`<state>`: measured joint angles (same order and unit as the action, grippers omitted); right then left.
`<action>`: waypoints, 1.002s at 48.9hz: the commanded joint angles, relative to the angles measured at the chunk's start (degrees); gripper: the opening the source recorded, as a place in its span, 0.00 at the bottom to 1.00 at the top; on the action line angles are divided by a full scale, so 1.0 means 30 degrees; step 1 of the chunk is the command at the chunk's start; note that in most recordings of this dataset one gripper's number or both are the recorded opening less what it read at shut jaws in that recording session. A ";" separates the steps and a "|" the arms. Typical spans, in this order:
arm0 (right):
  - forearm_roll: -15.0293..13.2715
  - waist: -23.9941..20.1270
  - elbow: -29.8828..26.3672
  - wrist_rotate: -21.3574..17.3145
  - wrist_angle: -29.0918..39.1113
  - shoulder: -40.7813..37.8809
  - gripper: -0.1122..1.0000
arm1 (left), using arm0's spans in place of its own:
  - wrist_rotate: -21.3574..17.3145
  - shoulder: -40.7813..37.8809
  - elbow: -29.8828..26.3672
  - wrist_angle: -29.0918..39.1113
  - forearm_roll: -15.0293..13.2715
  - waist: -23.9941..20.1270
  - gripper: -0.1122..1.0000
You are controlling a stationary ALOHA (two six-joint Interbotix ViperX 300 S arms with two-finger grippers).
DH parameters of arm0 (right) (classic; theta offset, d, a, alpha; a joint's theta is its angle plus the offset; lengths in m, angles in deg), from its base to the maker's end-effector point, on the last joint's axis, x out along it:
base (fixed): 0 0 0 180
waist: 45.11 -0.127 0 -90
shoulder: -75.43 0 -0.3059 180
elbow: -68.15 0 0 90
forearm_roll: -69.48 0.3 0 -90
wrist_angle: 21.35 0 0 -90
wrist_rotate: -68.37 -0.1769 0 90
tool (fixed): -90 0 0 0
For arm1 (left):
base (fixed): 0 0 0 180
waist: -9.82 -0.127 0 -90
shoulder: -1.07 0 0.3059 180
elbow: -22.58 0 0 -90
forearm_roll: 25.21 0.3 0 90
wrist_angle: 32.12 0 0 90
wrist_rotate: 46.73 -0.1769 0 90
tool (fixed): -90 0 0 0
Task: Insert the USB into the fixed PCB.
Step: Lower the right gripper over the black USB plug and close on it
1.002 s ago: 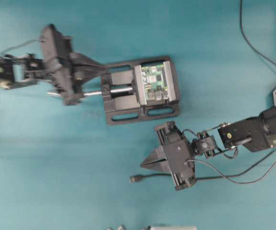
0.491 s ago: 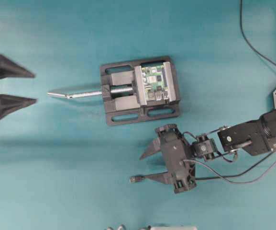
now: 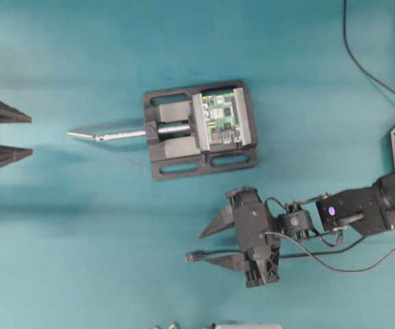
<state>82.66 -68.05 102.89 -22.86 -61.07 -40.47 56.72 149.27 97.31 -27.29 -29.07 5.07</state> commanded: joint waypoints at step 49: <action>0.2344 -0.1113 -0.1172 0.1230 -0.1230 -0.1553 0.64 | 0.0850 -0.0937 0.1318 -0.2197 0.0088 -0.0117 0.96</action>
<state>89.51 -70.95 100.51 -19.25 -64.59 -45.92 58.39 147.25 101.97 -33.44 -28.99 4.90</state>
